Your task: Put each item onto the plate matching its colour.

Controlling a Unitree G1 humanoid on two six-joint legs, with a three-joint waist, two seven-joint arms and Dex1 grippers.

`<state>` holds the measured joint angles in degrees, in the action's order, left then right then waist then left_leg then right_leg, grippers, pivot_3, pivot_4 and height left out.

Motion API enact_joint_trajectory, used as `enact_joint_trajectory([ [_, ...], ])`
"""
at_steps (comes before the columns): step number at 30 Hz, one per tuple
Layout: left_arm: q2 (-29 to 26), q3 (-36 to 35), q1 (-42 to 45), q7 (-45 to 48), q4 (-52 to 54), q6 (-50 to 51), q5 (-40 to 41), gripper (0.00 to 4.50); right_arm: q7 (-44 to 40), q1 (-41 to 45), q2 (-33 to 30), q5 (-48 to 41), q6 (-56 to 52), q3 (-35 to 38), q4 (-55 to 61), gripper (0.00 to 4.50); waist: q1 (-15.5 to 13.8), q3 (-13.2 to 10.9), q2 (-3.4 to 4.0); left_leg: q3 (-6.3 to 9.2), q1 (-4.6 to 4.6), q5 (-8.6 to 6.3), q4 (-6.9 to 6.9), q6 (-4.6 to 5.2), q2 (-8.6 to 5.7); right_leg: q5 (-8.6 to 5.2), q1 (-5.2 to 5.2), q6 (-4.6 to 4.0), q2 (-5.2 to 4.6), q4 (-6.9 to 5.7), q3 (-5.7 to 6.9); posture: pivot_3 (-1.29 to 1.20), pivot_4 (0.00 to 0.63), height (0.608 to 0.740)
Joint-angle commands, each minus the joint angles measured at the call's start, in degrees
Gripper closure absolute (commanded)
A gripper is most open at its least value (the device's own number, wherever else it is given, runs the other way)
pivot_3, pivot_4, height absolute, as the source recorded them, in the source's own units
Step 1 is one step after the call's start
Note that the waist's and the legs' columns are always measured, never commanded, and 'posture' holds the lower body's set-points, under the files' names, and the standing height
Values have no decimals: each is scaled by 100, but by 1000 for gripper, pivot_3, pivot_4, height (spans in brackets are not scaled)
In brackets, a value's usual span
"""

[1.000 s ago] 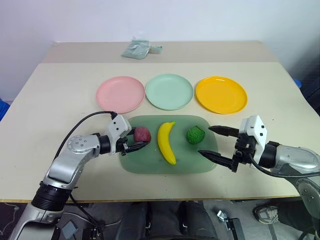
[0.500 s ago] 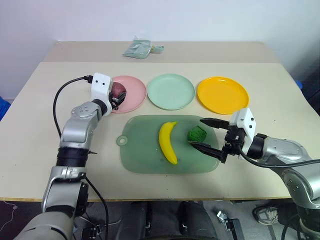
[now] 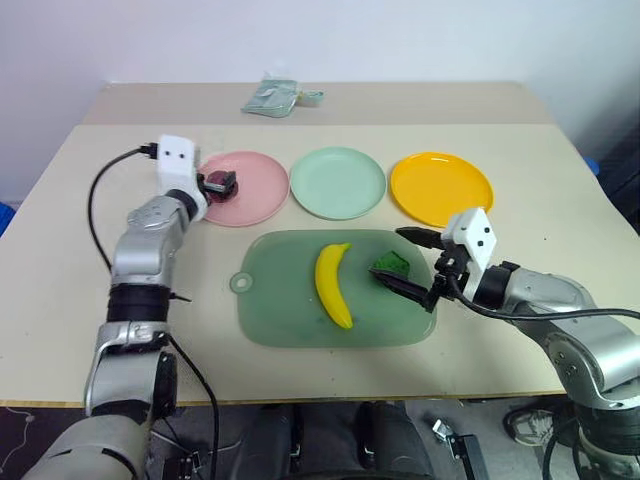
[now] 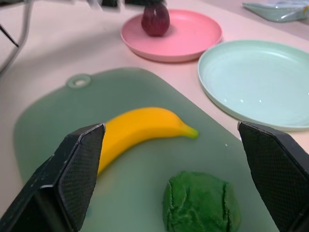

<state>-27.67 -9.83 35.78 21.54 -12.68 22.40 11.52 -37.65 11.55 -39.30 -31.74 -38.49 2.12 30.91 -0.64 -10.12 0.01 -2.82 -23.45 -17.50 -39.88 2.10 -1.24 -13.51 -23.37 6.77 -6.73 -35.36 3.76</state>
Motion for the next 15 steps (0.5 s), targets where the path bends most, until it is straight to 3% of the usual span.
enact_joint_trajectory([
  [1,-398,-190,-756,873,1173,-335,412,87,-107,182,64,-107,-33,-121,138,0,10,0,1,0,0,0,0,0,0,0,0,0,-1,1,0,0,150,740],
  [8,-1199,-124,-3101,2733,3256,-82,1469,87,710,1143,834,-38,-1312,-936,-117,0,12,2,-1,1,1,-2,-2,-2,2,0,0,-3,-9,4,-3,0,150,740],
  [11,-1284,-88,-3723,2837,3659,-87,1509,87,1409,1728,1304,20,-2440,-1083,-355,0,17,3,6,2,1,-2,0,-4,4,-1,-4,-7,-14,0,-6,0,150,740],
  [15,-1193,-172,-3922,2725,3838,-47,1607,87,1951,2223,1880,-48,-3631,-966,-577,0,-2,4,7,5,-1,-2,-1,-3,2,-1,-8,-9,-20,-4,-8,0,150,740],
])
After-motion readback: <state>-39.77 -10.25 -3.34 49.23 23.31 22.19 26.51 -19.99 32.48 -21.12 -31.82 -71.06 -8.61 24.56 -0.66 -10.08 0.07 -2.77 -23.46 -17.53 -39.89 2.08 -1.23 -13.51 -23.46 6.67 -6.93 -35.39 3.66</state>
